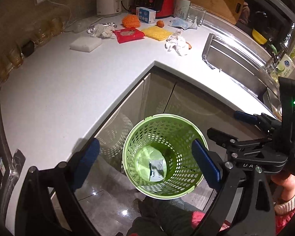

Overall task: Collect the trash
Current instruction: 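Carry both items to the green basket and open both tools to drop them, then grasp the white foam block with the left tool while the right tool grasps crumpled tissue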

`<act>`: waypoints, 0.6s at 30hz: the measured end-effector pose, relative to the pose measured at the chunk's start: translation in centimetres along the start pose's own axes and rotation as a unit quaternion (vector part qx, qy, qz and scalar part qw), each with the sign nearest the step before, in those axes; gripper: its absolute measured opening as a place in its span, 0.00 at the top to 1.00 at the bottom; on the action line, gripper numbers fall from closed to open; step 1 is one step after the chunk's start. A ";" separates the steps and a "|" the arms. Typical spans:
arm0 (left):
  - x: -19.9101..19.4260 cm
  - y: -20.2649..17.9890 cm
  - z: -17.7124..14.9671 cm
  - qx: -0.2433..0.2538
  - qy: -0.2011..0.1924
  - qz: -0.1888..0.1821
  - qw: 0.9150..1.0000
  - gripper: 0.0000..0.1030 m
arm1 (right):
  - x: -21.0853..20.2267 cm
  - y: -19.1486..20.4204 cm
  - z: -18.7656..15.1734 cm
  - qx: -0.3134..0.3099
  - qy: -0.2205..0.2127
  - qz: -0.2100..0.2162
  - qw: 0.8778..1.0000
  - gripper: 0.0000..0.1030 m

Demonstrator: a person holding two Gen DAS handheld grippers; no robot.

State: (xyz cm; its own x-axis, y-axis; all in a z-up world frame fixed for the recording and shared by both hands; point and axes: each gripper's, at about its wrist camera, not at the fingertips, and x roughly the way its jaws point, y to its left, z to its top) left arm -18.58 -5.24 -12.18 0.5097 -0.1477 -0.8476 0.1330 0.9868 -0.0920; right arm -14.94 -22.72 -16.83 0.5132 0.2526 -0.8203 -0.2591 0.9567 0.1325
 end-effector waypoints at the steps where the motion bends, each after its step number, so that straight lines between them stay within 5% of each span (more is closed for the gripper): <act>1: -0.4 0.0 0.4 -0.001 -0.005 -0.001 1.000 0.12 | -0.7 0.1 0.7 -0.001 -0.007 -0.003 1.000 0.06; 8: -1.1 0.3 4.2 -0.012 -0.038 0.000 0.999 0.08 | -3.2 -0.2 6.3 -0.008 -0.049 -0.024 0.998 0.02; 18: 2.3 3.0 12.7 -0.078 -0.060 0.032 0.995 0.08 | -0.3 -3.2 13.1 -0.026 -0.058 -0.014 0.998 0.02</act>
State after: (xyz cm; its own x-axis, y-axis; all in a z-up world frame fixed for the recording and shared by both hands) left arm -6.21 -3.51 -7.81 0.6116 -0.0823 -0.7869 -0.0322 0.9912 -0.1287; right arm -3.54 -23.92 -9.66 0.6118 0.2445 -0.7523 -0.2843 0.9554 0.0793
